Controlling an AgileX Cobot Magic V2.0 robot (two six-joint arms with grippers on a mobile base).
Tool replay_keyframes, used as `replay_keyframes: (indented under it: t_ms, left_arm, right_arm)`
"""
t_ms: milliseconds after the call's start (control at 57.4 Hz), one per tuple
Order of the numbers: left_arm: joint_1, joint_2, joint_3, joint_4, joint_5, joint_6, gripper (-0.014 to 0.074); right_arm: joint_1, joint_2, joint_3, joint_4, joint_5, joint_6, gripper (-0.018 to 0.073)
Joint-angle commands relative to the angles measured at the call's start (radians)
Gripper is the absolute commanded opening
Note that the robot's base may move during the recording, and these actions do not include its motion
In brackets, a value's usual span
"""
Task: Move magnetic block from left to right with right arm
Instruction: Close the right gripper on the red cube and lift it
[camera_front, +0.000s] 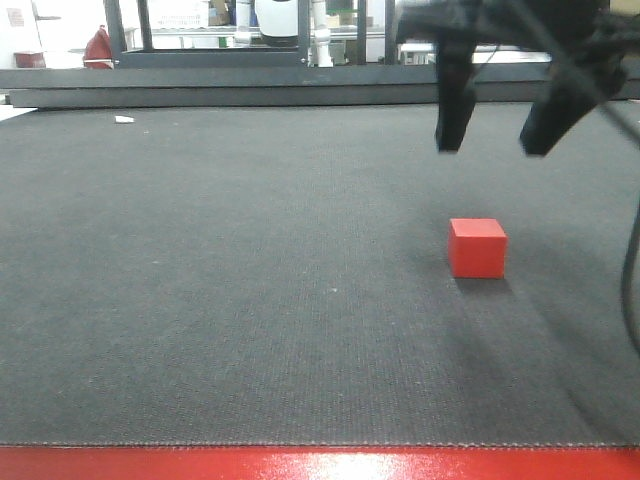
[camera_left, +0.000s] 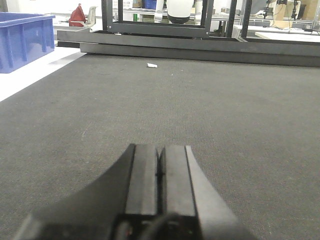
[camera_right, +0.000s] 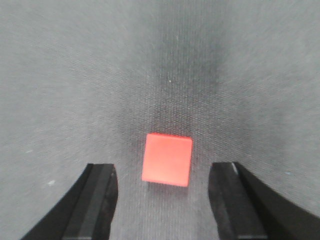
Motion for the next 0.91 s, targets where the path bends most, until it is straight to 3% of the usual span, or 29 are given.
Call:
replay_keyframes:
  t_ms: [0,610,837,889]
  left_arm:
    - [0.001,-0.012,0.008,-0.005,-0.085,-0.006,-0.0126]
    - [0.001,-0.012,0.008,-0.005,-0.085,-0.006,-0.0126]
    - [0.001,-0.012,0.008,-0.005,-0.085,-0.006,-0.0126]
    - [0.001,-0.012,0.008,-0.005,-0.085,-0.006,-0.0126]
  right_arm:
    - [0.001,0.000,-0.037,-0.029,-0.025,0.010,0.0498]
    - [-0.009,0.161,-0.036,-0.026,-0.074,0.032,0.0489]
    - [-0.020,0.161,-0.036,-0.026,-0.075,0.031,0.0247]
    - [-0.027,0.150,-0.036,-0.026,-0.075,0.019,0.0230]
